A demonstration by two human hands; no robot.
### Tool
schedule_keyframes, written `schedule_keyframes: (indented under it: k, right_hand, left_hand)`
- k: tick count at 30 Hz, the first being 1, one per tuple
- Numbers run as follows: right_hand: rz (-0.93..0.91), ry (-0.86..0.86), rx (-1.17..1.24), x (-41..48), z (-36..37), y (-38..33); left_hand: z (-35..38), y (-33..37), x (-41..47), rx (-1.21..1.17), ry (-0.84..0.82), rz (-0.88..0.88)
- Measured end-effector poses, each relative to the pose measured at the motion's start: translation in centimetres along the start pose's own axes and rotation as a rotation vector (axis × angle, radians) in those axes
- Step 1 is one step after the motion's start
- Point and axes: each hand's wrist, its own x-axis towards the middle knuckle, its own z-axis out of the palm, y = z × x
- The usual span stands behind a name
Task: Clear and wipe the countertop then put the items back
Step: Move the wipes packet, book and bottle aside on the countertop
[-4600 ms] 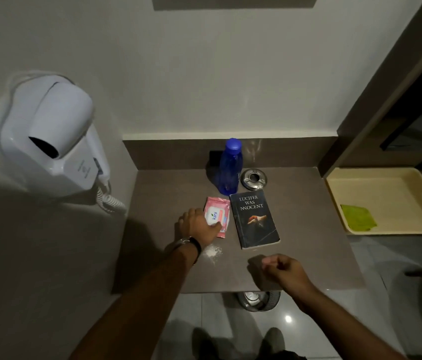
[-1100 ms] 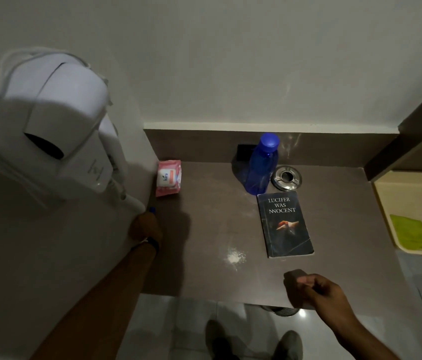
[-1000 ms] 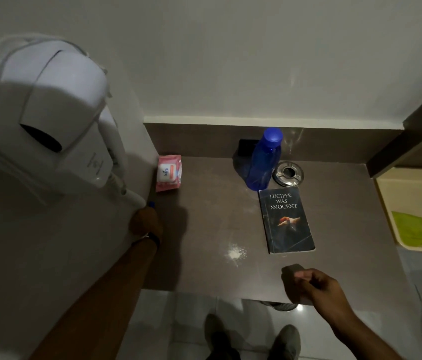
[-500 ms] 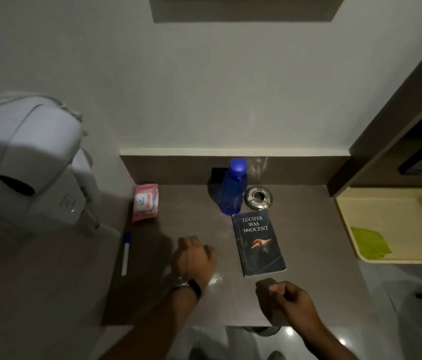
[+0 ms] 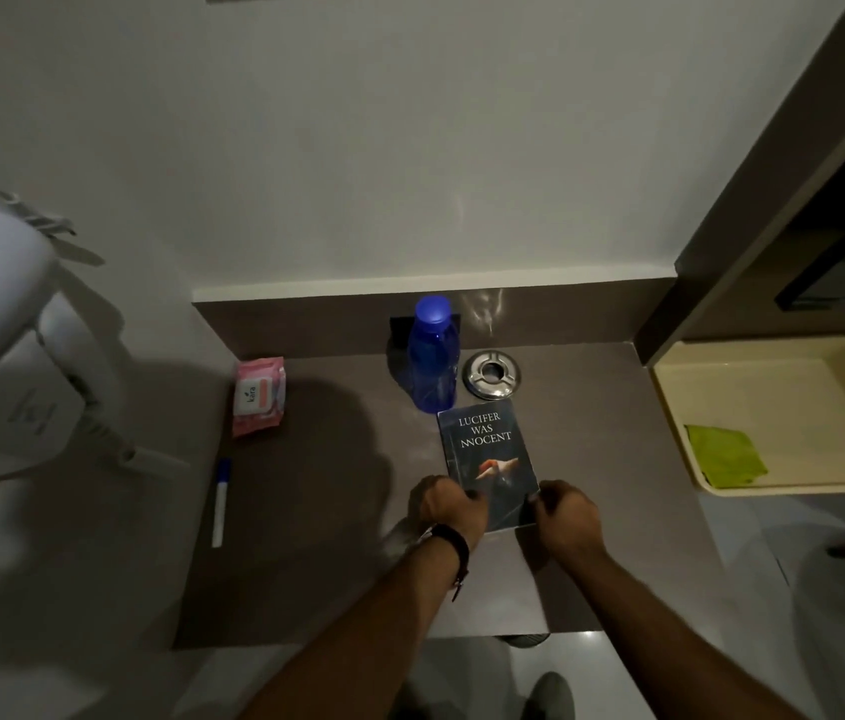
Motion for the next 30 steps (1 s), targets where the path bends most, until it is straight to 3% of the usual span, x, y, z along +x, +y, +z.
schedule_keyframes:
  k: [6, 12, 19, 25, 30]
  right_hand:
    - [0.079, -0.005, 0.031, 1.0, 0.5, 0.7]
    - [0.266, -0.021, 0.248, 0.7, 0.3, 1.7]
    - [0.329, -0.048, 0.426, -2.0, -0.7, 0.9]
    - [0.36, -0.202, 0.87, -7.0, -2.2, -3.8]
    - [0.31, -0.338, 0.868, -9.0, 0.4, -8.9]
  left_hand:
    - [1.0, -0.1, 1.1, -0.139, 0.005, -0.129]
    - [1.5, -0.8, 1.5, -0.364, -0.042, -0.154]
    - [0.1, -0.7, 0.7, -0.537, -0.096, -0.199]
    - [-3.6, -5.5, 0.1, -0.696, -0.132, -0.197]
    - [-8.0, -12.2, 0.7, -0.794, -0.098, -0.193]
